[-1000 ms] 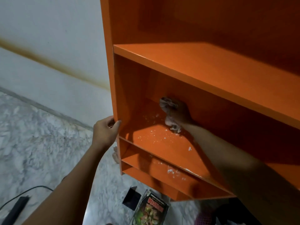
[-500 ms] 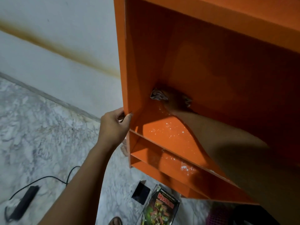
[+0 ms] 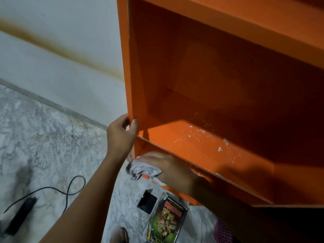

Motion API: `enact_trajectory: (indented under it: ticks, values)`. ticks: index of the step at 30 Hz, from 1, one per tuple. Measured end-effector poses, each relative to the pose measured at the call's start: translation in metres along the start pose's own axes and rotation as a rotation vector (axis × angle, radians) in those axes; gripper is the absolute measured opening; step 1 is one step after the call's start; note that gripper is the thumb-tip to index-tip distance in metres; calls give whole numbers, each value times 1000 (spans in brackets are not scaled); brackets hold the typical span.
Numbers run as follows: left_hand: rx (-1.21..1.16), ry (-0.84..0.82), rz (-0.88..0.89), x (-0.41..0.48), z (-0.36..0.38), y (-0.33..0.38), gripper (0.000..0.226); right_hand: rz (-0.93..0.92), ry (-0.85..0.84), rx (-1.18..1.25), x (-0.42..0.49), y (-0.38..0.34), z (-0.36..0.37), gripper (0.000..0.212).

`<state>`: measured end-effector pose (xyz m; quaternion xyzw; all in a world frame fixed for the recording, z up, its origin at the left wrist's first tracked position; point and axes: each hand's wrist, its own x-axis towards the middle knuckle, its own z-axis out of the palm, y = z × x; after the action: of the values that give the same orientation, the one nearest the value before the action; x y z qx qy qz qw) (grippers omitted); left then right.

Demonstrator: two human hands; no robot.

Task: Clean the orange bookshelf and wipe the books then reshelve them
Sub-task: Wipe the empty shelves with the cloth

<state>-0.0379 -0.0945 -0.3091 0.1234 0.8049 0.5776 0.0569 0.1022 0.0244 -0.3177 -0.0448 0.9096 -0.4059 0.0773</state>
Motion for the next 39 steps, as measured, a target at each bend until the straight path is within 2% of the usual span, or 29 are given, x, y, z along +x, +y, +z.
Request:
enact_trajectory:
  ticks: [2, 4, 5, 6, 8, 9, 13, 16, 18, 20, 22, 25, 29, 33, 34, 36, 39]
  values:
    - [1, 119, -144, -16, 18, -7, 34, 114, 175, 98, -12, 11, -29, 76]
    - [-28, 172, -436, -29, 38, -15, 55, 114, 394, 81, -15, 24, -68, 69]
    - [-91, 151, -571, -33, 46, -18, 55, 151, 477, 58, -14, 33, -88, 63]
    - [-184, 113, -671, -37, 54, -18, 45, 246, 539, 39, -11, 47, -108, 55]
    - [-331, 49, -763, -40, 64, -13, 27, 419, 648, -95, -6, 75, -146, 46]
    - [-361, 29, -782, -39, 68, -10, 29, 392, 682, -209, -3, 90, -163, 46]
    - [-381, -3, -842, -32, 71, -10, 23, 243, 617, -557, 18, 136, -197, 50]
    - [-386, -78, -870, -28, 69, -17, 24, 226, 429, -629, 30, 159, -188, 59]
    - [-396, -116, -886, -27, 67, -20, 32, 241, 373, -502, 32, 169, -169, 61]
    - [-383, -143, -886, -25, 66, -21, 32, 242, 459, -370, 35, 170, -156, 54]
    - [-372, -160, -886, -25, 64, -20, 30, 246, 463, -289, 40, 162, -148, 48]
    - [-380, -188, -887, -26, 64, -18, 27, 287, 293, -181, 36, 132, -119, 46]
    - [-382, -217, -884, -26, 61, -16, 30, 85, 228, -143, 2, 82, -50, 65]
    - [-368, -208, -851, -28, 59, -16, 29, 4, -65, 15, -45, 57, 14, 60]
    - [-358, -204, -848, -29, 60, -15, 27, 20, -89, 74, -51, 61, 17, 56]
    - [-336, -199, -845, -31, 60, -13, 24, 122, -14, 157, -53, 78, 0, 51]
    - [-327, -195, -863, -35, 61, -7, 27, 266, 218, 130, -59, 88, -48, 49]
